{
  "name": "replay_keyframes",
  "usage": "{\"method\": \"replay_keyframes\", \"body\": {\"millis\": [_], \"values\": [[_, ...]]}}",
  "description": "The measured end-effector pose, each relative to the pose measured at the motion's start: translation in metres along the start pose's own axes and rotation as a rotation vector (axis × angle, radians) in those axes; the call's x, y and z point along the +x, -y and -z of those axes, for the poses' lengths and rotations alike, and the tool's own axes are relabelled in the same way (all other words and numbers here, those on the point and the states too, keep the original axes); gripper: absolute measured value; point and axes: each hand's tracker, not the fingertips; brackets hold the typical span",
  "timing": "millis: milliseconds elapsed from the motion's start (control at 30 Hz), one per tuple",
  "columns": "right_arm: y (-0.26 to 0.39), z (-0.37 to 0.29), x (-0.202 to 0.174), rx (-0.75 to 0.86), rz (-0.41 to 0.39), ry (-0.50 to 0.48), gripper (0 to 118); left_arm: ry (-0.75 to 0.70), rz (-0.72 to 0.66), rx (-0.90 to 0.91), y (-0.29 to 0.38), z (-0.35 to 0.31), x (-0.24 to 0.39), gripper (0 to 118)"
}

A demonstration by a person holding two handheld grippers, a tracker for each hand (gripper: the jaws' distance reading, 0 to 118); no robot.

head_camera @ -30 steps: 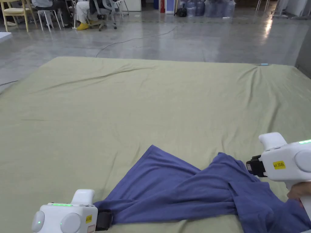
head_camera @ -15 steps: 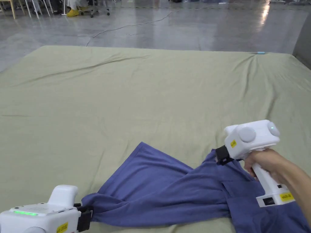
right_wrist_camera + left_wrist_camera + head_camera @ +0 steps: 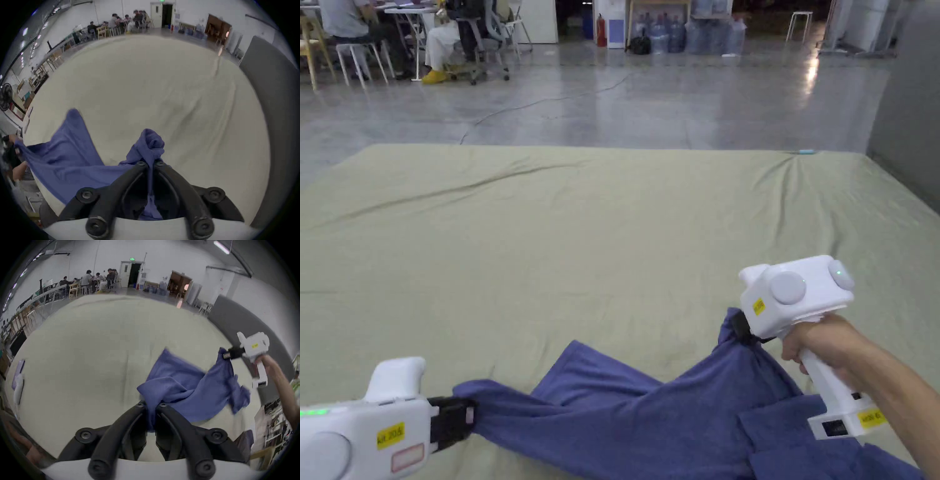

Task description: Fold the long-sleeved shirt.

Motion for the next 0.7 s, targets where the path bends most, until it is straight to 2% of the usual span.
{"method": "replay_keyframes", "body": {"millis": [133,233,433,533,633,700], "values": [[-0.031,-0.099,0.034,0.153,0.046,0.012,0,0.017,0.047,0.142,-0.083,-0.025,0.021,0],[-0.056,-0.178,0.055,0.281,0.043,0.068,0,0.043,0.049,0.246,-0.155,-0.051,0.042,0],[-0.138,-0.313,0.069,0.535,0.032,0.138,0,0.03,0.091,0.462,-0.311,-0.106,0.085,0],[-0.193,-0.358,0.073,0.652,0.032,0.2,0,0.038,0.049,0.541,-0.385,-0.134,0.103,0],[-0.242,-0.398,0.077,0.726,0.099,0.26,0,-0.004,0.002,0.616,-0.447,-0.161,0.119,0],[-0.266,-0.419,0.08,0.801,0.173,0.22,0,-0.023,-0.01,0.622,-0.474,-0.177,0.13,0]]}}
